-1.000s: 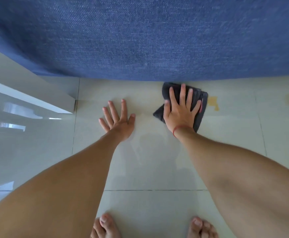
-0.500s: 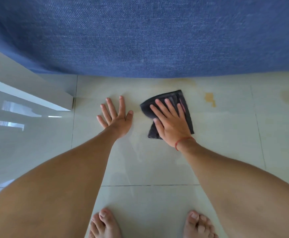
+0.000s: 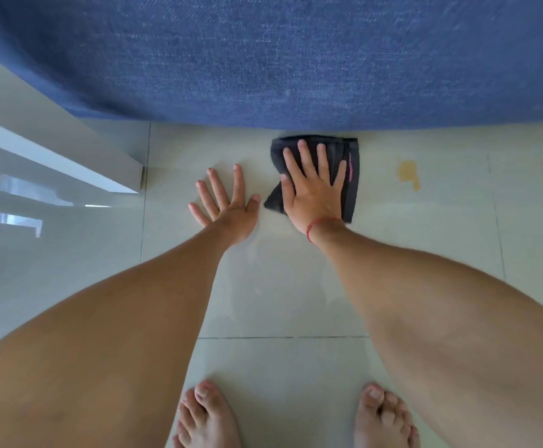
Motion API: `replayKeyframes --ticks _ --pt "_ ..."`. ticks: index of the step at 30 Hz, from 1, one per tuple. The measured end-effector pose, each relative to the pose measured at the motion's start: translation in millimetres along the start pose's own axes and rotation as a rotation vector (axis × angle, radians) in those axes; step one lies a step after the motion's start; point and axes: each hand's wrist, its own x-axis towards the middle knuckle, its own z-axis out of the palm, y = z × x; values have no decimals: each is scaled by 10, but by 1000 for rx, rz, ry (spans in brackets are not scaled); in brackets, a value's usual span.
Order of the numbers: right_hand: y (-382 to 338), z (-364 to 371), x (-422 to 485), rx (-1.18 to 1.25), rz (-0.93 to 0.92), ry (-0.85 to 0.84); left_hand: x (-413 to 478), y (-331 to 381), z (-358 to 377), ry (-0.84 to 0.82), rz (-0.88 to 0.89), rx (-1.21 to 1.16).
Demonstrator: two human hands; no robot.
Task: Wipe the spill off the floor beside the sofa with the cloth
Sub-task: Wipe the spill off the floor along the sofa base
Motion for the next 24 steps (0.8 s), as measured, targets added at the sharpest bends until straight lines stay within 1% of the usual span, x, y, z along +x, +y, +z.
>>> replayKeyframes --ticks 2,4,6,8,11,14,17,20,22,24 --pt "71 10 -240 -5 -52 -14 -23 10 -6 8 -10 -15" --pt "182 19 -490 8 -43 -12 -58 61 23 70 -34 -40" --pt "304 18 -673 23 32 -16 -91 180 62 174 -50 -82" --pt "454 8 -773 44 142 -12 -111 369 92 239 -5 -74" --pt "744 -54 -781 70 300 7 -45 636 127 209 126 -1" --pt "1005 -158 -565 93 454 48 65 718 168 140 103 26" --pt "1025 -233 -251 110 571 80 101 723 197 105 79 54" --pt "924 -218 -47 89 537 87 102 736 191 94 68 80" --pt "873 -224 62 65 450 83 104 739 189 83 63 86" --pt "792 -224 134 42 323 65 99 741 184 76 59 92"
